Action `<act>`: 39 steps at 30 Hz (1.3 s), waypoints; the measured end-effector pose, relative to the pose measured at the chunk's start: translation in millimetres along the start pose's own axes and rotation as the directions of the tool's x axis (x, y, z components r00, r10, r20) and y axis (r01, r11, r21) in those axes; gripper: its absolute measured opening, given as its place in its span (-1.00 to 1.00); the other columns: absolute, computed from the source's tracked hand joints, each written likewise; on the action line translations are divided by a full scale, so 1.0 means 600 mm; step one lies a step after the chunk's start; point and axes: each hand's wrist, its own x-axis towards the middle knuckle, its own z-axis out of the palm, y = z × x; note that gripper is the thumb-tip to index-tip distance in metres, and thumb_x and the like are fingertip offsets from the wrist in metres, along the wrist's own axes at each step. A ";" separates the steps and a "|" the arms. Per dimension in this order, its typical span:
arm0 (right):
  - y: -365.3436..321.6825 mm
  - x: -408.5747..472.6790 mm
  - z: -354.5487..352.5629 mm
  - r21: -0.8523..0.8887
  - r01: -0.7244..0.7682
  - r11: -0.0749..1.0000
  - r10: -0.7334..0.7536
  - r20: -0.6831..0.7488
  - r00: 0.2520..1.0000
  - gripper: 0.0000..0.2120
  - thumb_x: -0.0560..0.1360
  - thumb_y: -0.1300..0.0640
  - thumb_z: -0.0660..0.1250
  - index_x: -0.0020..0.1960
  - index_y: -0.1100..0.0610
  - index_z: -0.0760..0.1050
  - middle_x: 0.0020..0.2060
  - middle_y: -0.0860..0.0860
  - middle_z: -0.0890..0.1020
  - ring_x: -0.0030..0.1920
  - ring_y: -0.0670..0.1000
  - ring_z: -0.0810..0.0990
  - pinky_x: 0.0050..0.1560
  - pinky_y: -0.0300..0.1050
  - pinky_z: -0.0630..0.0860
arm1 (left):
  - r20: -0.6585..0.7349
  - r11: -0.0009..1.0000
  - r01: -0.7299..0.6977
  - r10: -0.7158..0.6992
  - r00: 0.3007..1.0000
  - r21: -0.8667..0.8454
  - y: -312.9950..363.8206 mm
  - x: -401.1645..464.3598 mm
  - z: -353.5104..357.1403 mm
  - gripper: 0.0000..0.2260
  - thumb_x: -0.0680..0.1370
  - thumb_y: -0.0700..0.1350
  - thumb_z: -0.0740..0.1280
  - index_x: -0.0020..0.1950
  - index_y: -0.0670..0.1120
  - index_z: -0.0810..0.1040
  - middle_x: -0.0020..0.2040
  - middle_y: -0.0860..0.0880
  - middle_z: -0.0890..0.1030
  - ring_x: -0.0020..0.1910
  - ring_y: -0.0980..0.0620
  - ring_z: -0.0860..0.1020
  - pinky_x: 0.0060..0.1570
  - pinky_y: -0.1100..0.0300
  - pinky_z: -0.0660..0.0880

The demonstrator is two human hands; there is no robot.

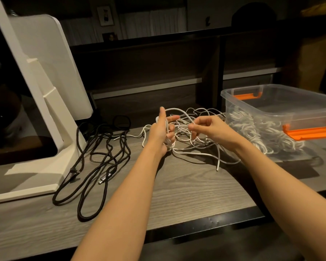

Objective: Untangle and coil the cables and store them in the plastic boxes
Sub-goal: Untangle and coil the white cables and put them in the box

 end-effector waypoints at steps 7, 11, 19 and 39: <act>0.028 0.016 0.000 -0.522 0.036 0.852 -0.088 -0.075 0.993 -0.96 0.51 0.07 0.36 -0.04 0.00 0.57 -0.09 -0.08 0.63 0.04 -0.04 0.57 0.29 0.07 0.38 | 0.083 0.886 0.059 -0.024 0.996 -0.460 0.004 -0.010 0.011 -0.60 0.64 0.19 0.09 0.00 -0.05 0.59 -0.04 0.01 0.69 -0.07 0.09 0.60 0.05 0.18 0.48; 0.028 0.016 0.004 -0.720 0.044 0.693 -0.218 -0.151 0.964 -0.91 0.51 0.12 0.35 0.01 0.01 0.55 -0.03 -0.06 0.62 0.13 -0.01 0.51 0.40 -0.01 0.08 | 0.197 0.784 0.239 -0.151 0.969 -0.573 0.004 -0.018 0.015 -0.49 0.62 0.17 0.16 -0.38 -0.13 0.48 -0.47 0.02 0.49 -0.48 0.10 0.54 -0.11 0.07 0.62; 0.010 0.010 0.018 -0.316 0.178 0.932 -0.240 -0.171 0.956 -0.86 0.56 0.18 0.30 0.11 0.08 0.53 0.03 -0.09 0.59 0.08 -0.18 0.51 0.07 -0.34 0.41 | 0.228 0.839 0.360 -0.288 0.930 -0.408 0.002 -0.014 0.004 -0.44 0.54 0.33 0.14 -0.37 -0.12 0.39 -0.46 0.03 0.37 -0.58 0.15 0.38 -0.57 0.35 0.41; -0.001 0.010 0.020 0.005 0.229 0.973 -0.223 -0.207 0.953 -0.82 0.53 0.21 0.33 0.12 0.07 0.49 -0.05 -0.04 0.59 -0.02 -0.14 0.58 0.01 -0.28 0.52 | 0.349 0.944 0.043 -0.163 0.923 0.328 -0.010 -0.001 0.015 -0.37 0.59 0.34 -0.15 -0.33 -0.11 0.36 -0.46 0.00 0.35 -0.53 0.12 0.34 -0.50 0.33 0.37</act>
